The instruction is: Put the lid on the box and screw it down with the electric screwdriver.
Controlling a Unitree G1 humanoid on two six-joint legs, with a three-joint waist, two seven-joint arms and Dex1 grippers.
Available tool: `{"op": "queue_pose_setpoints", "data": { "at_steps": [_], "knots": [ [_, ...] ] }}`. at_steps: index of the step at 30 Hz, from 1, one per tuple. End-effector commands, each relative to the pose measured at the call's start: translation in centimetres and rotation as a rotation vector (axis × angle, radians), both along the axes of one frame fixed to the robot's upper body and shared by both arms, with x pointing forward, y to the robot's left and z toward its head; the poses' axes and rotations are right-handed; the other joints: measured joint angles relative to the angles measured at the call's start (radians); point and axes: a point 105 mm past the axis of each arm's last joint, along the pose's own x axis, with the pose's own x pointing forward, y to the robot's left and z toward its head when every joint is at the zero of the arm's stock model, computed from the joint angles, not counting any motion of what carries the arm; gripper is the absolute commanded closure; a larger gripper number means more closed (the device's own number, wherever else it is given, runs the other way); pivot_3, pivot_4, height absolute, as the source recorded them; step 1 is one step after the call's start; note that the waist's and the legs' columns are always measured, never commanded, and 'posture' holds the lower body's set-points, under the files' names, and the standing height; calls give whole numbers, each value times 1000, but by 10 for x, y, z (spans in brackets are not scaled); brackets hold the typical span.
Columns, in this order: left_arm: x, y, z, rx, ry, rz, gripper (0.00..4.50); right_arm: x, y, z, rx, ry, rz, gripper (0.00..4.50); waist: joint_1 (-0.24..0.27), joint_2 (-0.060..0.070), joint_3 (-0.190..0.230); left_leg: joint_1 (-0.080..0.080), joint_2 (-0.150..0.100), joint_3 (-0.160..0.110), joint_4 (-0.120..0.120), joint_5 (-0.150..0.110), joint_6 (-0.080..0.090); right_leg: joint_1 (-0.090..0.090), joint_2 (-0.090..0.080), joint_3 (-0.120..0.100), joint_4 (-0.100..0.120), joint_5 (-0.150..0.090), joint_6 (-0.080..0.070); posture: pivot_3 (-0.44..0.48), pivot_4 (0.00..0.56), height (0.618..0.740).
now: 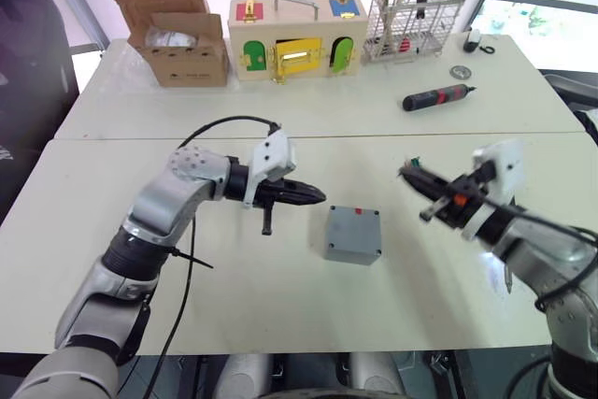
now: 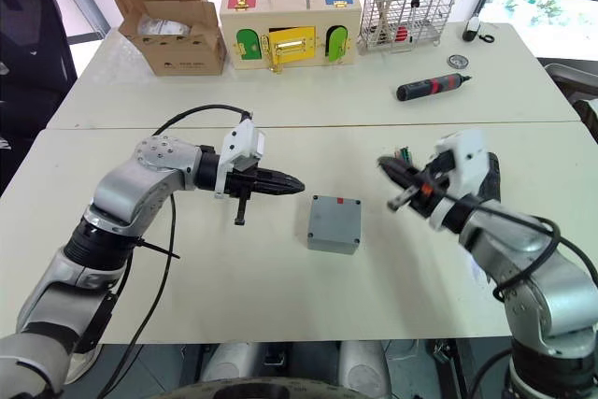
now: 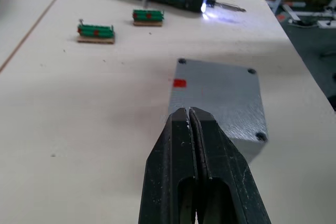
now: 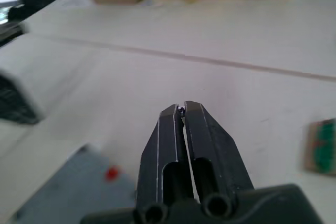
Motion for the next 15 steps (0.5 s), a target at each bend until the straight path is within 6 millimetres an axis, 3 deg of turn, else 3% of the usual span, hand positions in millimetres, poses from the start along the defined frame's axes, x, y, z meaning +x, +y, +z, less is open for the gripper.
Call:
{"op": "queue_pose_setpoints", "data": {
  "at_steps": [1,7,15],
  "knots": [
    [-3,-4,6,-12,-40,-34,4500,-12,17,-1,-26,3,95,4455,1,0,0,0,0,0,0,0,0,0,0,0,0,0,0,0,150,694],
    [-1,-9,7,-31,-49,-26,4500,-9,18,-6,-29,16,90,4455,0,-1,0,0,0,0,0,0,0,0,-1,1,0,0,0,0,150,694],
    [-2,-10,6,-39,-37,-22,4500,-6,3,-10,-47,30,37,4455,0,-1,0,0,0,0,0,0,0,0,-1,1,0,0,0,0,150,694]
  ]
}}
